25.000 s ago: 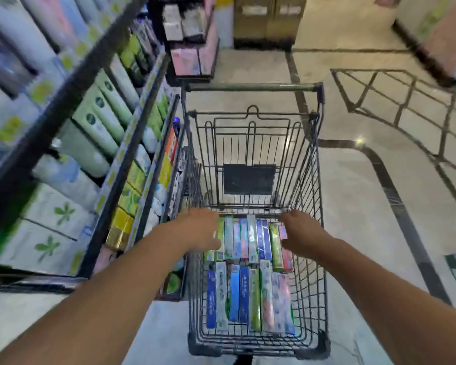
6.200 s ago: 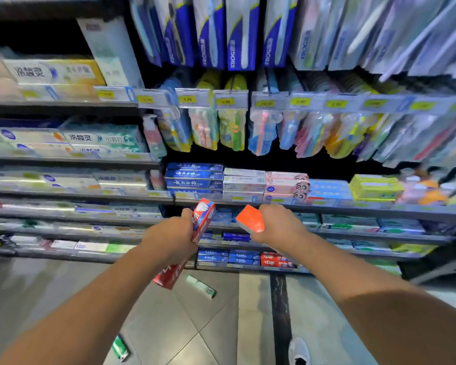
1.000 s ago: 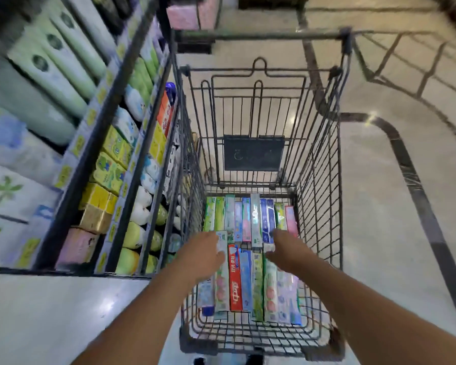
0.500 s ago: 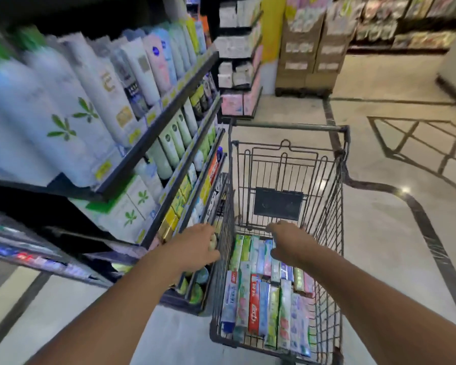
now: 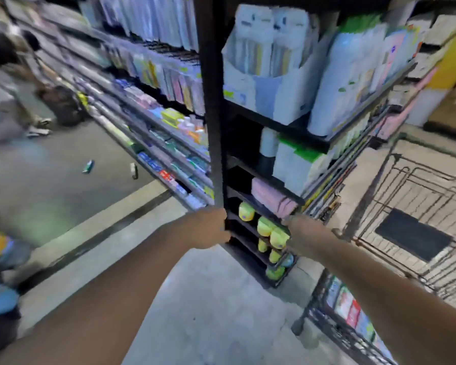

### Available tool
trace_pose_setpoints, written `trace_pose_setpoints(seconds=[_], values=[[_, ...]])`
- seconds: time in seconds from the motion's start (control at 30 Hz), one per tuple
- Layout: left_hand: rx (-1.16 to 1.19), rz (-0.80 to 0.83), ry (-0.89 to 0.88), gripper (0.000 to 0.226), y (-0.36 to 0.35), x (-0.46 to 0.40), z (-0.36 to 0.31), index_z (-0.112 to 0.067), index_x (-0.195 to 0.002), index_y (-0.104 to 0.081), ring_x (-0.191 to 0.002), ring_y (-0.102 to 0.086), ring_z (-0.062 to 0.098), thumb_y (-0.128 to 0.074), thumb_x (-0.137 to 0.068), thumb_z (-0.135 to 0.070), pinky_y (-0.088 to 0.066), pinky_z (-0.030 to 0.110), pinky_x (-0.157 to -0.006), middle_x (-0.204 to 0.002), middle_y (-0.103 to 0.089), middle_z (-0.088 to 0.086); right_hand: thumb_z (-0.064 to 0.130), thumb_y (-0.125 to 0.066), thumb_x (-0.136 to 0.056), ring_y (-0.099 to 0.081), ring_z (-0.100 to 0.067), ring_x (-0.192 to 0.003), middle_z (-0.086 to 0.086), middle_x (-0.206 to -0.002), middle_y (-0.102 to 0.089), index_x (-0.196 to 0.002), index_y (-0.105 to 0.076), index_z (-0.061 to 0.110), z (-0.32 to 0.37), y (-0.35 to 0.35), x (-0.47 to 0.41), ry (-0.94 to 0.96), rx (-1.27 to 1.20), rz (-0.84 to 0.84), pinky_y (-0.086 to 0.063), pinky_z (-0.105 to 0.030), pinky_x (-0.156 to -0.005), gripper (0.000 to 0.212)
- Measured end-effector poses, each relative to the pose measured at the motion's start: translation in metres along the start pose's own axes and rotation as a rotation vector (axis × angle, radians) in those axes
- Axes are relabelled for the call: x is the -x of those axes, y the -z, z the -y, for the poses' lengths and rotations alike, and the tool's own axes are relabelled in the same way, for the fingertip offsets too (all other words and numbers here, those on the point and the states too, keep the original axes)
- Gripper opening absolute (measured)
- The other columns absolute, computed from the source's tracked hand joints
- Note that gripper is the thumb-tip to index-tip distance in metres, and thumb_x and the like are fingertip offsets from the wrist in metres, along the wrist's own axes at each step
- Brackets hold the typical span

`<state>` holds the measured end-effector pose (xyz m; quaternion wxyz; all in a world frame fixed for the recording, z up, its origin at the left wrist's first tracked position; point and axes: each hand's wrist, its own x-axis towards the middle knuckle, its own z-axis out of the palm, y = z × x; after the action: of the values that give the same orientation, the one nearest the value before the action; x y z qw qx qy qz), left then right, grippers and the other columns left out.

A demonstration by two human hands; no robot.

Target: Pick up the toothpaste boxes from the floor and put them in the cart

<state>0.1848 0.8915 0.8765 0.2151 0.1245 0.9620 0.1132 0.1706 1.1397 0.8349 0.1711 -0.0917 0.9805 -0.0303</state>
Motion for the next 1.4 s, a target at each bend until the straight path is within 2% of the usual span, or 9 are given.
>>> trace_pose_setpoints(seconds=[0.2,0.27,0.33,0.47,0.57,0.67,0.8,1.17,1.4], values=[[0.018,-0.104,0.329,0.051,0.005,0.112,0.155,-0.01,-0.135,-0.045,-0.122,-0.05,0.025,-0.053,-0.095,-0.041,-0.039,0.034,-0.102,-0.135,-0.05,0.009,0.025,-0.059,-0.082,-0.058,-0.032,-0.109,-0.011,-0.115,-0.057,-0.116,-0.055,0.016,0.186,0.001,-0.031,0.323,0.058,-0.045,-0.05,-0.036,-0.087,0.035],[0.079,-0.13,0.407,0.049,0.003,0.143,0.189,-0.007,-0.136,-0.045,-0.119,-0.049,0.02,-0.053,-0.097,-0.036,-0.036,0.02,-0.1,-0.128,-0.053,0.004,0.023,-0.06,-0.083,-0.056,-0.032,-0.113,-0.012,-0.121,-0.053,-0.124,-0.052,0.015,0.239,-0.001,-0.041,0.413,0.056,-0.018,-0.05,-0.039,-0.092,0.043],[0.152,-0.138,0.479,0.048,0.0,0.165,0.217,-0.004,-0.136,-0.044,-0.112,-0.05,0.016,-0.055,-0.097,-0.03,-0.032,0.006,-0.086,-0.115,-0.056,0.0,0.024,-0.059,-0.088,-0.052,-0.03,-0.119,-0.011,-0.126,-0.05,-0.132,-0.047,0.014,0.283,-0.006,-0.051,0.499,0.066,0.002,-0.047,-0.037,-0.094,0.047],[0.105,-0.17,0.56,0.058,-0.006,0.185,0.273,-0.015,-0.143,-0.041,-0.121,-0.051,0.018,-0.053,-0.094,-0.043,-0.037,0.025,-0.1,-0.133,-0.056,0.002,0.024,-0.055,-0.091,-0.052,-0.025,-0.115,-0.007,-0.121,-0.052,-0.138,-0.043,0.018,0.347,-0.015,-0.086,0.599,0.079,0.022,-0.044,-0.032,-0.082,0.048],[0.137,-0.175,0.639,0.057,-0.003,0.177,0.309,-0.017,-0.144,-0.037,-0.127,-0.045,0.02,-0.052,-0.096,-0.042,-0.031,0.027,-0.095,-0.139,-0.047,0.001,0.024,-0.057,-0.089,-0.049,-0.027,-0.116,-0.008,-0.118,-0.05,-0.134,-0.046,0.015,0.381,-0.019,-0.126,0.643,0.063,0.037,-0.045,-0.038,-0.095,0.047],[0.159,-0.172,0.696,0.055,0.009,0.152,0.351,-0.02,-0.142,-0.039,-0.122,-0.049,0.022,-0.055,-0.094,-0.041,-0.034,0.026,-0.091,-0.135,-0.049,0.001,0.024,-0.059,-0.087,-0.048,-0.029,-0.119,-0.009,-0.123,-0.048,-0.131,-0.049,0.015,0.408,-0.012,-0.176,0.66,0.073,0.032,-0.044,-0.037,-0.097,0.046],[0.192,-0.161,0.757,0.051,0.037,0.108,0.407,-0.018,-0.131,-0.046,-0.114,-0.054,0.026,-0.057,-0.089,-0.045,-0.046,0.041,-0.094,-0.122,-0.052,0.004,0.027,-0.06,-0.088,-0.046,-0.029,-0.121,-0.01,-0.127,-0.048,-0.13,-0.052,0.012,0.437,0.011,-0.254,0.689,0.116,0.032,-0.044,-0.038,-0.097,0.046],[0.298,-0.174,0.847,0.053,0.108,0.014,0.55,-0.016,-0.136,-0.043,-0.114,-0.053,0.026,-0.056,-0.092,-0.041,-0.046,0.038,-0.094,-0.133,-0.049,0.007,0.03,-0.057,-0.085,-0.052,-0.028,-0.106,-0.008,-0.111,-0.054,-0.119,-0.056,0.014,0.536,0.058,-0.433,0.766,0.253,0.06,-0.047,-0.039,-0.09,0.037],[0.313,-0.155,0.804,0.063,0.148,-0.043,0.686,-0.017,-0.144,-0.034,-0.124,-0.048,0.026,-0.057,-0.092,-0.044,-0.043,0.037,-0.099,-0.144,-0.041,0.006,0.032,-0.061,-0.087,-0.049,-0.029,-0.117,-0.009,-0.128,-0.053,-0.136,-0.05,0.016,0.64,0.061,-0.542,0.761,0.229,0.087,-0.044,-0.04,-0.098,0.052]])
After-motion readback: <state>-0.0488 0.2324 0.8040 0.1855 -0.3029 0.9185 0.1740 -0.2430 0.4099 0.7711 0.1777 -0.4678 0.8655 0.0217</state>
